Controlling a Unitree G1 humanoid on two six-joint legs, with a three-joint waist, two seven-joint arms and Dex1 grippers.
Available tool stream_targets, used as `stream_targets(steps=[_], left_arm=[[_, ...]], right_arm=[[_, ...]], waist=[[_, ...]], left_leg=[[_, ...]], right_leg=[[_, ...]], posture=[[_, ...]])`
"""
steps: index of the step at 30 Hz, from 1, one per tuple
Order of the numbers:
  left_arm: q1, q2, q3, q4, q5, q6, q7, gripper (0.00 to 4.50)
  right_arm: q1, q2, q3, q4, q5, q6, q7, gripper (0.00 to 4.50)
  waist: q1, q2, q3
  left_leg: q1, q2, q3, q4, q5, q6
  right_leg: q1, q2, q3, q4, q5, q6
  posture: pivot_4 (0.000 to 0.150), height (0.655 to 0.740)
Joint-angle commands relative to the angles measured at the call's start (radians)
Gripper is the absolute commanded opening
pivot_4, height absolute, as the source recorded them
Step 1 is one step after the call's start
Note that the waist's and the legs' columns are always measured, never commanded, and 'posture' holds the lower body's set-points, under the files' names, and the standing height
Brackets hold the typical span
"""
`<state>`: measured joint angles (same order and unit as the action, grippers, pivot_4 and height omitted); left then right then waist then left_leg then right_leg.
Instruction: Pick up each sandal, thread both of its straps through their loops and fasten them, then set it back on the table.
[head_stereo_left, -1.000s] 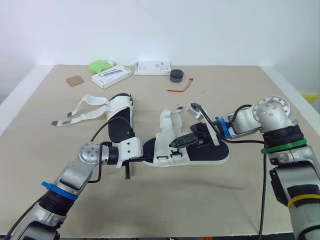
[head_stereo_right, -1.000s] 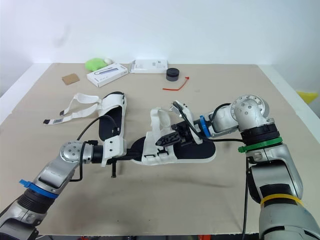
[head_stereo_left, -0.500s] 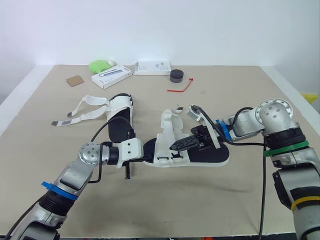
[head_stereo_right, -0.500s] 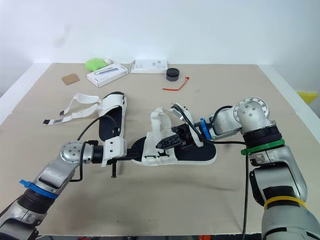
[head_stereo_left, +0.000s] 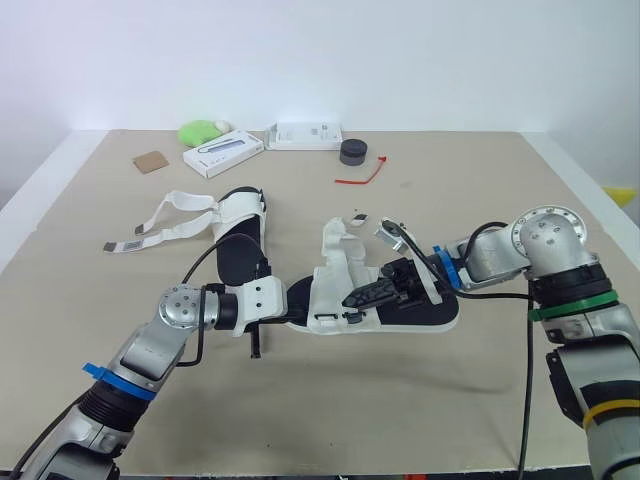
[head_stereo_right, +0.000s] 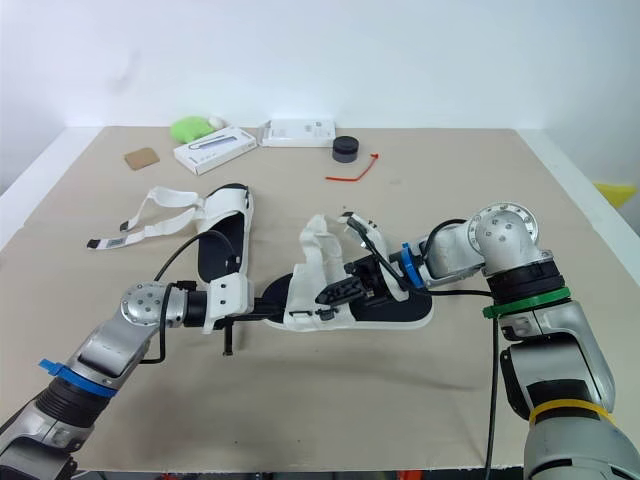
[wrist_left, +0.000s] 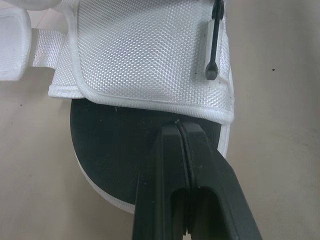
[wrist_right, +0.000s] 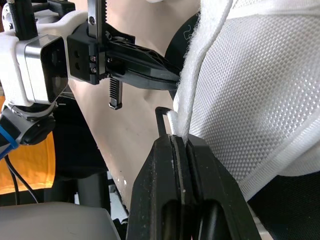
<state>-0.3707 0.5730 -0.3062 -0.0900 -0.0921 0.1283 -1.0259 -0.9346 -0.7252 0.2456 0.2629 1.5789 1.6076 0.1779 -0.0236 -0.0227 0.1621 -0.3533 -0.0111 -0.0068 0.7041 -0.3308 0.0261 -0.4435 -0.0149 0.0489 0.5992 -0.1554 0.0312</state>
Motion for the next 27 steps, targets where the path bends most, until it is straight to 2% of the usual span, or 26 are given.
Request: stream_targets(steps=[1, 2, 4, 5, 9, 22, 25, 27], left_arm=[[0.025, 0.015, -0.031, 0.051, 0.049, 0.03, 0.006, 0.0], [0.024, 0.014, -0.032, 0.052, 0.049, 0.03, 0.006, 0.0], [0.025, 0.016, -0.031, 0.05, 0.049, 0.03, 0.005, 0.0], [0.025, 0.016, -0.031, 0.049, 0.048, 0.031, 0.004, 0.0], [0.024, 0.015, -0.033, 0.053, 0.049, 0.029, 0.004, 0.0], [0.021, 0.009, -0.035, 0.058, 0.048, 0.028, 0.003, 0.0], [0.021, 0.011, -0.032, 0.061, 0.048, 0.029, 0.003, 0.0], [0.023, 0.013, -0.031, 0.06, 0.048, 0.029, 0.003, 0.0]], right_arm=[[0.026, -0.026, -0.035, -0.193, -0.073, 0.007, 0.062, 0.74], [0.031, -0.033, -0.036, -0.217, -0.076, 0.007, 0.078, 0.8], [0.04, -0.042, -0.042, -0.269, -0.11, -0.001, 0.117, 1.76], [0.044, -0.048, -0.042, -0.3, -0.139, -0.009, 0.143, 1.91], [0.042, -0.043, -0.055, -0.33, -0.249, -0.059, 0.218, 3.43], [-0.042, 0.061, -0.079, -0.186, -0.512, -0.104, 0.357, 3.43], [-0.062, 0.086, -0.089, -0.158, -0.55, -0.098, 0.382, 2.53], [-0.071, 0.096, -0.098, -0.15, -0.56, -0.078, 0.399, 1.65]], waist=[[0.0, 0.0, 0.0], [0.0, 0.0, 0.0], [0.001, 0.0, 0.0], [0.001, 0.0, 0.0], [0.001, 0.001, 0.0], [0.002, 0.001, 0.0], [0.001, 0.001, 0.0], [0.002, 0.001, 0.0]], left_leg=[[0.0, 0.0, 0.0, 0.0, 0.0, 0.0], [0.0, 0.0, 0.0, 0.0, 0.0, 0.0], [0.0, 0.0, -0.001, 0.0, 0.0, 0.0], [-0.001, 0.0, -0.001, 0.0, 0.0, 0.0], [0.0, 0.0, -0.001, 0.0, 0.0, 0.0], [0.0, 0.0, -0.001, 0.0, 0.0, 0.0], [0.0, 0.0, 0.0, 0.0, 0.0, 0.0], [0.0, 0.0, -0.001, 0.0, 0.0, 0.0]], right_leg=[[0.0, 0.0, 0.0, 0.0, 0.0, 0.0], [0.0, 0.0, 0.0, 0.0, 0.0, 0.0], [0.0, 0.0, -0.001, 0.0, 0.0, 0.0], [0.0, 0.0, -0.001, -0.001, 0.0, 0.0], [0.0, 0.0, -0.002, -0.001, 0.0, 0.0], [0.0, -0.001, -0.002, -0.001, 0.0, 0.0], [0.0, -0.001, -0.002, -0.001, 0.001, -0.001], [0.0, -0.002, -0.003, -0.001, 0.001, -0.001]], posture=[[0.15, 0.74], [0.15, 0.74], [0.15, 0.74], [0.15, 0.74], [0.15, 0.74], [0.15, 0.74], [0.15, 0.74], [0.15, 0.74]])
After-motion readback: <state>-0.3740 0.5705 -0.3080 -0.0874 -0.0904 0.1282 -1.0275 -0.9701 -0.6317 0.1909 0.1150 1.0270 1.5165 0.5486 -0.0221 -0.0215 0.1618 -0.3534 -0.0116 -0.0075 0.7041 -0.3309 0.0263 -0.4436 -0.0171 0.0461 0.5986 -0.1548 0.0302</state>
